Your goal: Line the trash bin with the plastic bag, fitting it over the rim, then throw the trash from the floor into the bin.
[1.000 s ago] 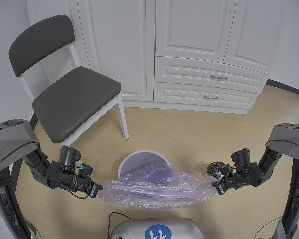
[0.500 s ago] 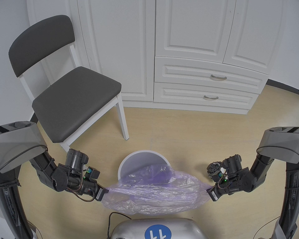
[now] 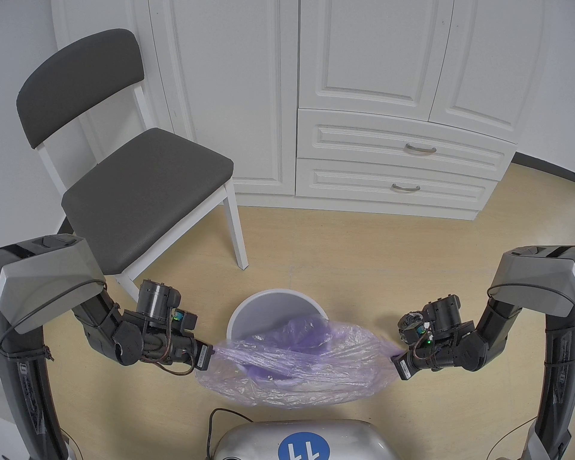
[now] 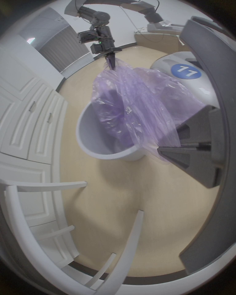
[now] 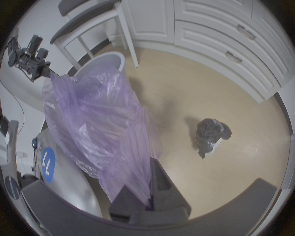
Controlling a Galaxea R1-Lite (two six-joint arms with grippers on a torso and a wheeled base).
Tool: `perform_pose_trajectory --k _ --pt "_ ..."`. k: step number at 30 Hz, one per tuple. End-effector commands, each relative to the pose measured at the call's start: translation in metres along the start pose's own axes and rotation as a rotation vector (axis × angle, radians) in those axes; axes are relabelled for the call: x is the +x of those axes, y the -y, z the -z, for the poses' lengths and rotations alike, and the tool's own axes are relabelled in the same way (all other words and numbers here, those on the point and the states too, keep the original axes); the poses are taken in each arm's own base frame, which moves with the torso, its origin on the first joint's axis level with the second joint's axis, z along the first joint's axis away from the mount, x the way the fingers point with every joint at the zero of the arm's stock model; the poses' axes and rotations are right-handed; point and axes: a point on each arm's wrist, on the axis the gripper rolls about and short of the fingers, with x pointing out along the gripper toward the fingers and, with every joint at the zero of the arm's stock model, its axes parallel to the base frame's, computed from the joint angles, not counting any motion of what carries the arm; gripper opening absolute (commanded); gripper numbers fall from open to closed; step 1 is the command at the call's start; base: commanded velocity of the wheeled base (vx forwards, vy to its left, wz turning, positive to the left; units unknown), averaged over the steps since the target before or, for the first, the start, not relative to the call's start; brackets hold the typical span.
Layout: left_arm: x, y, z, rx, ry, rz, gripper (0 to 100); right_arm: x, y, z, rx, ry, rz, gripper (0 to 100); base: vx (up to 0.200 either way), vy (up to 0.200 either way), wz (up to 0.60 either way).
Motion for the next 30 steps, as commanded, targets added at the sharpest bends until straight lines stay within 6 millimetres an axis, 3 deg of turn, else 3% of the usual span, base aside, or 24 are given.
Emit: perform_pose_trajectory --k 1,3,4,11,22,30 --pt "0.006 0.001 0.002 -0.025 0.043 -0.014 0 0.003 -0.001 -0.003 0.032 0.072 0.014 0 0.000 0.000 0.00" --pt "0.004 0.001 0.004 -0.017 0.063 -0.016 0 0.002 -0.001 0.000 0.029 0.099 0.020 0 0.000 0.000 0.00" --pt "0.004 0.001 0.004 -0.014 0.074 -0.017 0 0.001 -0.002 0.003 0.024 0.106 0.022 100 0.000 0.000 0.00" --pt "0.005 0.001 0.003 -0.016 0.083 -0.018 0 -0.008 0.003 0.000 0.020 0.159 0.018 100 0.000 0.000 0.00" --pt "0.004 -0.002 0.002 -0.022 0.088 -0.025 0 -0.076 0.027 -0.008 -0.024 0.478 -0.223 100 0.000 0.000 0.00" --pt "0.007 -0.005 0.003 -0.030 0.083 -0.033 0 -0.085 0.043 -0.004 -0.036 0.559 -0.222 100 0.000 0.000 0.00"
